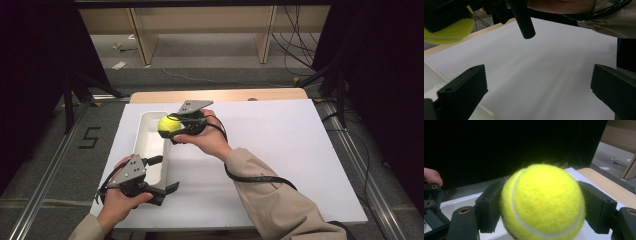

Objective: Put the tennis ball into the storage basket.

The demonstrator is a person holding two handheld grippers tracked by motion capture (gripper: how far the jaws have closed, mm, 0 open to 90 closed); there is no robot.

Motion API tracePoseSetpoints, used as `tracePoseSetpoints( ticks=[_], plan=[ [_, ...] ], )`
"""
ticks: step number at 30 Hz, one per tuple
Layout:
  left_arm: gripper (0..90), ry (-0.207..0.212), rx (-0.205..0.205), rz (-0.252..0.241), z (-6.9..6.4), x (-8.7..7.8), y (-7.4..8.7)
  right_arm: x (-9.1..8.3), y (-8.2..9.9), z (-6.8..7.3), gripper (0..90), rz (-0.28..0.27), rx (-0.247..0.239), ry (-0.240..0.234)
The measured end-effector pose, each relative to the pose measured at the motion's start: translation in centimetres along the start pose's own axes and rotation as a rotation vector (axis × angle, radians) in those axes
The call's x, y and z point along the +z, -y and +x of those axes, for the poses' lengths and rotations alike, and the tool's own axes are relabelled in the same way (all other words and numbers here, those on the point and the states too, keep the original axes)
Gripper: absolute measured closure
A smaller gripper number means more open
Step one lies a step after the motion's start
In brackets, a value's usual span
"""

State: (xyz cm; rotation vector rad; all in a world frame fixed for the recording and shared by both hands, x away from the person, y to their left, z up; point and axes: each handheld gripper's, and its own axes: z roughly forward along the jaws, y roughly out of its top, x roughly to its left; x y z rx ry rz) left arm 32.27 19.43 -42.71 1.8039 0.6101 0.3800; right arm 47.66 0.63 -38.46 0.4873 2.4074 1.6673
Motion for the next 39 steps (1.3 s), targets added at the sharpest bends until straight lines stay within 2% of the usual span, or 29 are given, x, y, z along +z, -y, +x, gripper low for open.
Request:
tracePoseSetpoints(
  ticks=[39],
  plan=[
    [0.4,0.002,0.000,0.000,0.0,0.0,0.0,1.2,-0.3,0.1,26.5,0.006,-0.005,-0.008]
  ],
)
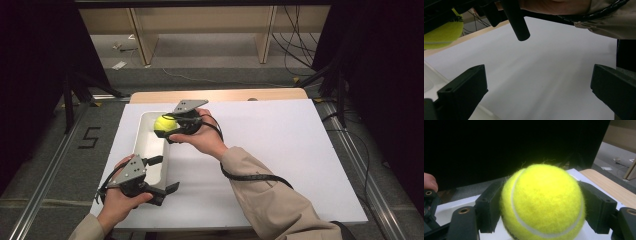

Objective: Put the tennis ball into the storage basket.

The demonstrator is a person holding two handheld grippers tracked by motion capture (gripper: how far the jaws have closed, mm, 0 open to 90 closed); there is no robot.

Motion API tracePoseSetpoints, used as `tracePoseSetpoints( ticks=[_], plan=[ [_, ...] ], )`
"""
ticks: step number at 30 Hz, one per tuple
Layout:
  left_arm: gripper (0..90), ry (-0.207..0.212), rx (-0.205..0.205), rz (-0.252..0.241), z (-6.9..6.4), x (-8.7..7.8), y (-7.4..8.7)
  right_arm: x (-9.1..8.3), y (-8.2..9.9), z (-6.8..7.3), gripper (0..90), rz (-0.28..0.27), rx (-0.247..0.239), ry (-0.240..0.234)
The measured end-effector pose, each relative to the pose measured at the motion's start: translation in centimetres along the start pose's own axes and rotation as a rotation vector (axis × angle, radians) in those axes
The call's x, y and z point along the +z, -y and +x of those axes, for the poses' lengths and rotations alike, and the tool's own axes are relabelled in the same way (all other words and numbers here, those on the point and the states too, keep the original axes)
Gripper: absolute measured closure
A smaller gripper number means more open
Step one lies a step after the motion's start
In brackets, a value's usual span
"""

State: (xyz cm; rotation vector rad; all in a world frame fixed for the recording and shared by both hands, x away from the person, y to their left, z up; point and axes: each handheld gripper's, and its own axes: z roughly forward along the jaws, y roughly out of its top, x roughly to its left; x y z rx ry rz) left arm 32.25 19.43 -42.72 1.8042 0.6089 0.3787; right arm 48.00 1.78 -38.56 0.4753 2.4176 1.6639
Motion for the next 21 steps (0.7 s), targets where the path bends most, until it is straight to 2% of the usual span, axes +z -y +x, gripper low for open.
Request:
tracePoseSetpoints(
  ticks=[21],
  plan=[
    [0.4,0.002,0.001,0.000,0.01,-0.01,0.00,0.88,-0.21,0.13,26.5,0.006,-0.001,-0.010]
  ],
)
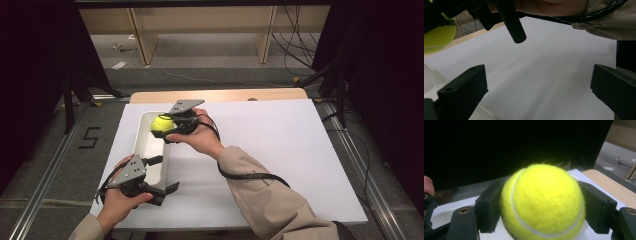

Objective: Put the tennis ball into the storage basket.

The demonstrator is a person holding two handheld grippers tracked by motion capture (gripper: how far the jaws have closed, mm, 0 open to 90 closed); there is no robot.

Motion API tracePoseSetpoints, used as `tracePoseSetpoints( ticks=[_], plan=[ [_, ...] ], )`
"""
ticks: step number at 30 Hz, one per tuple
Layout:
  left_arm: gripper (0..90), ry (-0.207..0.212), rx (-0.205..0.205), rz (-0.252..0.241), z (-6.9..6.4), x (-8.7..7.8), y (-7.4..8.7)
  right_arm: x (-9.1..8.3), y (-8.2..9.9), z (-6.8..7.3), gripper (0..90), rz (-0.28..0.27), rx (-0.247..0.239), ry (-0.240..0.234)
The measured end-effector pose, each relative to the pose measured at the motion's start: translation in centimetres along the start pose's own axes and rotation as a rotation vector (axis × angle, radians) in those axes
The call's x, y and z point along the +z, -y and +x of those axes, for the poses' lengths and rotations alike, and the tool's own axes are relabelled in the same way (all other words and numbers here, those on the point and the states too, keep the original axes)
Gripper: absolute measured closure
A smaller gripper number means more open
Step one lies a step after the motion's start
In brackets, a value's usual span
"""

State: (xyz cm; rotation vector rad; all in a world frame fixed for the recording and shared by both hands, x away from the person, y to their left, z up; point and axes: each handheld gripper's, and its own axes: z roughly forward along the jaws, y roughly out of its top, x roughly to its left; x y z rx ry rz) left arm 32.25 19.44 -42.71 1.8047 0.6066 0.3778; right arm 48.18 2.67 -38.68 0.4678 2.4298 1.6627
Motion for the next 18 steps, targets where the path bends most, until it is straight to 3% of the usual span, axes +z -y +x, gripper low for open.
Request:
tracePoseSetpoints(
  ticks=[18],
  plan=[
    [0.5,0.001,0.000,0.000,-0.01,0.02,0.00,0.79,-0.29,0.16,26.5,0.006,-0.001,-0.009]
  ],
)
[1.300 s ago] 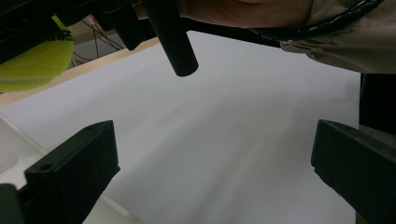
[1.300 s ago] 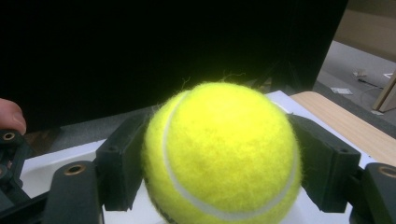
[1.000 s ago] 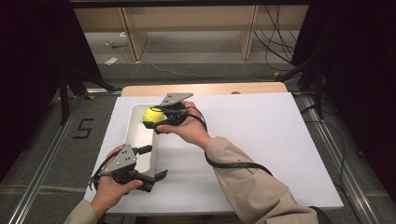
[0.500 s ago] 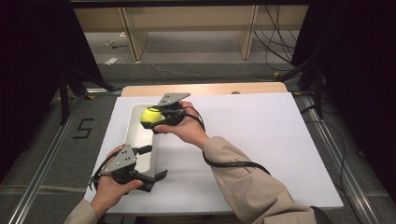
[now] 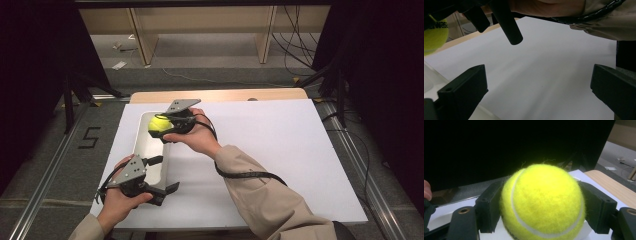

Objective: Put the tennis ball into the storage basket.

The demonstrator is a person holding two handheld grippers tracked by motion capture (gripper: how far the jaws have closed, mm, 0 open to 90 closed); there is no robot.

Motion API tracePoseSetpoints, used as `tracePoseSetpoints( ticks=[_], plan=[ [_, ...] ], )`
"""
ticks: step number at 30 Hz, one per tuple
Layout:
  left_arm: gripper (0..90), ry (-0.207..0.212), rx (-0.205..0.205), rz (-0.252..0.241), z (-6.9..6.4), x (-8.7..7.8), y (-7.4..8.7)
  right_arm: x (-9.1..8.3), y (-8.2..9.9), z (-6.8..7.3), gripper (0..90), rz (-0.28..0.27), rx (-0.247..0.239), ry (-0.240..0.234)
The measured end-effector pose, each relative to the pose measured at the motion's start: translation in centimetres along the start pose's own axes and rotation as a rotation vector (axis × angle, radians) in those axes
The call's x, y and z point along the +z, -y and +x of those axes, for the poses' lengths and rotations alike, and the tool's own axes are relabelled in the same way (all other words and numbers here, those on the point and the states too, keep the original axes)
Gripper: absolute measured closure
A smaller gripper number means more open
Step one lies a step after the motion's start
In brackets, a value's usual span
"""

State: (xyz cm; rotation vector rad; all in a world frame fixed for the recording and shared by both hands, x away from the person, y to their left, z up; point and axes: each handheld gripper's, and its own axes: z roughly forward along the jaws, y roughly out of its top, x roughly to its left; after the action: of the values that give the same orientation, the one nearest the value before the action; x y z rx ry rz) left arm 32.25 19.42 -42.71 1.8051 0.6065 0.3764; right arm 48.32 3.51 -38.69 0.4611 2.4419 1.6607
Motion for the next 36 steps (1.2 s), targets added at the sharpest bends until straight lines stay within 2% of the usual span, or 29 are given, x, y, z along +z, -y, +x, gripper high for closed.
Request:
tracePoseSetpoints(
  ticks=[36],
  plan=[
    [0.5,0.004,0.003,-0.001,0.0,0.0,0.0,1.5,-0.3,0.1,26.5,0.010,-0.004,-0.011]
  ],
)
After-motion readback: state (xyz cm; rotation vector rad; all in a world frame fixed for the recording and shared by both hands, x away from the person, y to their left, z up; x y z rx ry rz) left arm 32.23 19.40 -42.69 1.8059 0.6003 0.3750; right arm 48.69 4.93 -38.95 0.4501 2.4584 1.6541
